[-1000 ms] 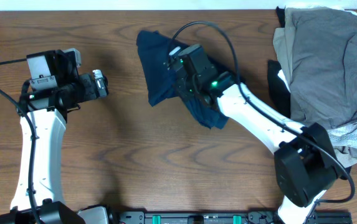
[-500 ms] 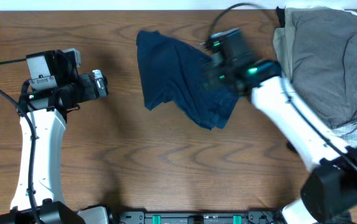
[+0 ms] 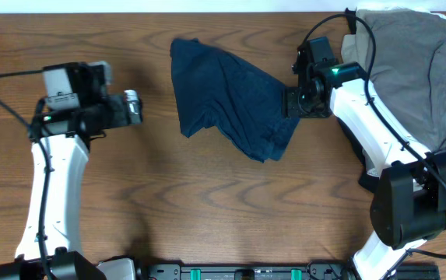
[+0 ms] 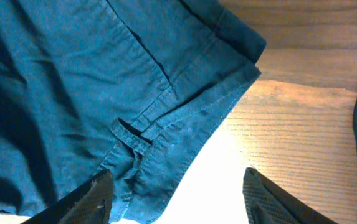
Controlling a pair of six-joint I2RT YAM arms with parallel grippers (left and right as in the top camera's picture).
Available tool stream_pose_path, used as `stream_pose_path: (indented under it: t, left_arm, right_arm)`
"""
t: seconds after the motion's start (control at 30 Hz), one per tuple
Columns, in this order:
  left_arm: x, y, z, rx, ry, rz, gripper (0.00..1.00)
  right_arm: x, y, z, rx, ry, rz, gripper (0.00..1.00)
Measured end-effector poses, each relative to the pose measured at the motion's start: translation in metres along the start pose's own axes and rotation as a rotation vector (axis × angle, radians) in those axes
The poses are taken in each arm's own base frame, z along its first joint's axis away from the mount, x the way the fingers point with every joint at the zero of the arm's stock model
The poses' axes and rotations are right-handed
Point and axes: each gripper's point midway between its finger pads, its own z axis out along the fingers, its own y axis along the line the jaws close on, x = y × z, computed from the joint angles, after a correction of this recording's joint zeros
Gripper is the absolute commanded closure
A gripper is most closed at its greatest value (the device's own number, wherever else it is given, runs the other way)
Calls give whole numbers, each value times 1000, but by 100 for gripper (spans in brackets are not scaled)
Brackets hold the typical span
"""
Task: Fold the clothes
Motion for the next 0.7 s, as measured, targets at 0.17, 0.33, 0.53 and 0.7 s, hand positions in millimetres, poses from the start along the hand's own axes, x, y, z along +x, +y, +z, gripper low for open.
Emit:
stream_pose_path:
  t: [0.17, 0.33, 0.53, 0.7]
  left_arm:
    - [21, -72, 12, 87, 68, 294, 3]
    - [34, -107, 22, 42, 87, 485, 3]
    - [30, -99, 30, -37, 82, 505, 2]
    - [27, -96, 30, -57, 75, 506, 2]
  right_arm:
    - [-9, -4, -1, -28, -23, 28, 37]
    - [-30, -19, -3, -78, -84, 82, 44]
    - [-36, -23, 25, -105, -67, 104, 49]
    - [-26, -27, 67, -100, 2, 120, 53]
